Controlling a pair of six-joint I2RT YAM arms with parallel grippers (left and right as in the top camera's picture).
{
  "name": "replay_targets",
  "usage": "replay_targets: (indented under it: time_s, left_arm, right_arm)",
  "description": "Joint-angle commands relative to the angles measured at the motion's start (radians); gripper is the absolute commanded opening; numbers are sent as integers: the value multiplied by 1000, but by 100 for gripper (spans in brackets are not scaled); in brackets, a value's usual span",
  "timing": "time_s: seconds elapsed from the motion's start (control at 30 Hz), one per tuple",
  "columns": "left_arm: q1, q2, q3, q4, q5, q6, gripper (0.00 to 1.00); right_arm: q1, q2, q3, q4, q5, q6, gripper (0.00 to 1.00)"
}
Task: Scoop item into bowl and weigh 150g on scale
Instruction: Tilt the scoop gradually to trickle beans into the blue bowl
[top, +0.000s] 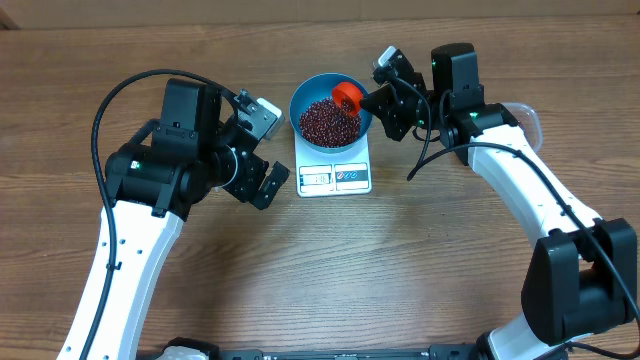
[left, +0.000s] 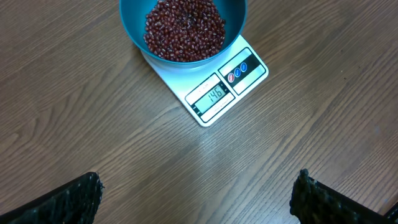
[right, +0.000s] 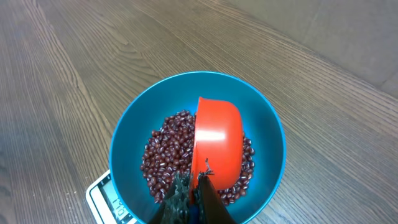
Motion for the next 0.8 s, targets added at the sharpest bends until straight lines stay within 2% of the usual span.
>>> replay_targets:
  time_s: [0.0,0.67,0.77]
  left_arm:
    - [0,1,21,0,19,-9,100]
    - [0,1,21,0,19,-9,100]
    - [0,1,21,0,19,-9,100]
  right_arm:
    - [5,-29,33,6,-26,7,4]
    - [4,-29,33,23,11,7,4]
    - [21,-29,33,30,-34,6,4]
